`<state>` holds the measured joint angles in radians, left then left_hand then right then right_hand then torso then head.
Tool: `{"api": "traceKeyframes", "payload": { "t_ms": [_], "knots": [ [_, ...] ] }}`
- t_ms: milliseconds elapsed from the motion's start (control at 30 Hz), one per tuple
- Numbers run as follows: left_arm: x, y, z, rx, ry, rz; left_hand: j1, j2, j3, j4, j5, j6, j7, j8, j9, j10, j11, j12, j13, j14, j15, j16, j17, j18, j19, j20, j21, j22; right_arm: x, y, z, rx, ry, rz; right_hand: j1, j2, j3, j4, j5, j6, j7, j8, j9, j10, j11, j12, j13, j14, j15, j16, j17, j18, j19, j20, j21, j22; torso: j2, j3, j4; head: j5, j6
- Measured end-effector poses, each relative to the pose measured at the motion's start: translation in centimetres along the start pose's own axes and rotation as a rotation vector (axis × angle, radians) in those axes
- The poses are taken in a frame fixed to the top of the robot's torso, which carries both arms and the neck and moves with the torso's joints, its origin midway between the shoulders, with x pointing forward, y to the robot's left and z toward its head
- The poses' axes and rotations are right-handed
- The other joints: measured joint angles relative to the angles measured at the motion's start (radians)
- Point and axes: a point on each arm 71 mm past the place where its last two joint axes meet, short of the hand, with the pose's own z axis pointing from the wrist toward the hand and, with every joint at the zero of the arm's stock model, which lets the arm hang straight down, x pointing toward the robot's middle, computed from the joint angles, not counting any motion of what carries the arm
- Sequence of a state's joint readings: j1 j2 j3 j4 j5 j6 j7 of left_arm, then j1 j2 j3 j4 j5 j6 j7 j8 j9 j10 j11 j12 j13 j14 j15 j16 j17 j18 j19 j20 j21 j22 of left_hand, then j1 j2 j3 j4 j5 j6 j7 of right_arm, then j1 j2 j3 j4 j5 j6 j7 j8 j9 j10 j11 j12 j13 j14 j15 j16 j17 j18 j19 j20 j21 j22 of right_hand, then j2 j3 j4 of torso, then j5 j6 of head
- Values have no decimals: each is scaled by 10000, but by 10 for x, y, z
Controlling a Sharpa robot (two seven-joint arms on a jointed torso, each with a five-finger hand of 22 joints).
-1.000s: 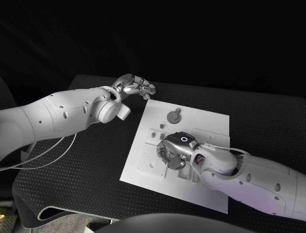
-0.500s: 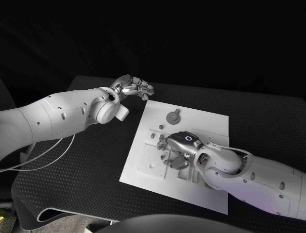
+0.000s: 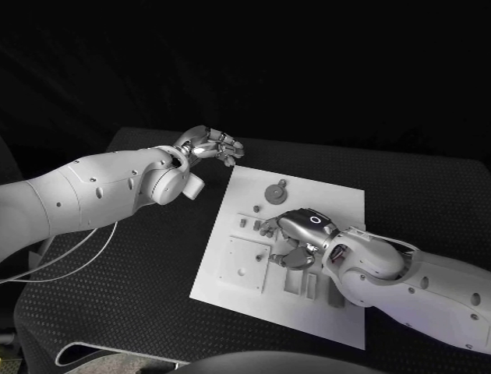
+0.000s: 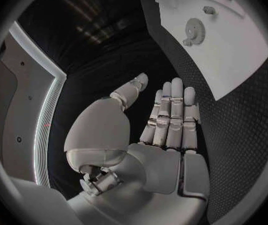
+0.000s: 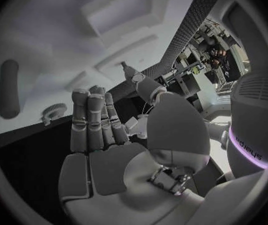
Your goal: Assemble the parts on the task board
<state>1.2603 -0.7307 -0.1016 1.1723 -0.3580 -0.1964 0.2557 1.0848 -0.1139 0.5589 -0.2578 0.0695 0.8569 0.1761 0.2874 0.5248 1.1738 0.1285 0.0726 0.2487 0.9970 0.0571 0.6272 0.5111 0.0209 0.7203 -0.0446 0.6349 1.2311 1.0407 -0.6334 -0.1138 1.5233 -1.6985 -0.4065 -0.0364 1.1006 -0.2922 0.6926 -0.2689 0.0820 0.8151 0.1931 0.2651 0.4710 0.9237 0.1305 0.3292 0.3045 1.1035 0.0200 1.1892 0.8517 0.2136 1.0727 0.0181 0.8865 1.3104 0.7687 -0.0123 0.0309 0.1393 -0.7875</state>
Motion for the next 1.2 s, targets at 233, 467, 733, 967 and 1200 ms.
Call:
{"api": "traceKeyframes", "payload": {
  "t_ms": [233,467,733,967,1200],
  "knots": [
    [-3,1,0,-2,-85,29,0,0,1,-1,0,0,0,0,0,0,0,0,0,37,38,0,19,0,37,36,0,10,-41,-19,-11,414,-643,876,40,40,18,301,227,222,-38,164,1,154,-78,433,-79,26,-25,95,-58,0,7,-5,0,-1,-23,-4,-11,-58,138],
    [-3,1,1,17,-129,47,0,0,-26,26,0,0,0,0,0,0,0,0,1,37,38,0,38,1,37,36,0,9,-65,-47,-32,1166,-778,1767,-111,191,-464,264,655,247,-49,164,-51,184,-109,657,-244,21,-92,138,-106,-1,64,-27,0,-1,-60,-5,-49,-114,177],
    [-3,2,3,52,-153,31,0,0,-26,26,0,1,0,0,0,0,0,0,1,37,38,-38,48,0,36,37,-40,18,-65,-66,-47,1744,-471,2118,-160,241,-700,271,652,88,19,164,-115,84,-84,695,-431,21,-92,143,-148,0,61,-26,0,-2,-125,-4,-145,-232,173],
    [-6,5,2,26,-253,34,0,0,-26,26,0,0,0,0,0,0,0,0,2,37,38,-38,60,0,36,37,-40,17,-61,-78,-57,2025,-162,1673,-173,225,-979,151,486,51,21,164,-138,-35,-36,734,-577,-33,-39,143,-175,0,2,-76,0,-2,-151,7,-177,-341,149],
    [-7,6,2,23,-273,18,0,0,-26,26,0,1,1,0,0,0,0,0,2,37,38,-38,59,0,36,37,-40,16,-49,-80,-59,2027,281,913,-196,164,-1103,221,20,-30,-83,214,-179,-197,52,758,-784,-124,11,143,-215,-1,-72,-42,0,-2,-147,10,-182,-383,149]
  ]
}}
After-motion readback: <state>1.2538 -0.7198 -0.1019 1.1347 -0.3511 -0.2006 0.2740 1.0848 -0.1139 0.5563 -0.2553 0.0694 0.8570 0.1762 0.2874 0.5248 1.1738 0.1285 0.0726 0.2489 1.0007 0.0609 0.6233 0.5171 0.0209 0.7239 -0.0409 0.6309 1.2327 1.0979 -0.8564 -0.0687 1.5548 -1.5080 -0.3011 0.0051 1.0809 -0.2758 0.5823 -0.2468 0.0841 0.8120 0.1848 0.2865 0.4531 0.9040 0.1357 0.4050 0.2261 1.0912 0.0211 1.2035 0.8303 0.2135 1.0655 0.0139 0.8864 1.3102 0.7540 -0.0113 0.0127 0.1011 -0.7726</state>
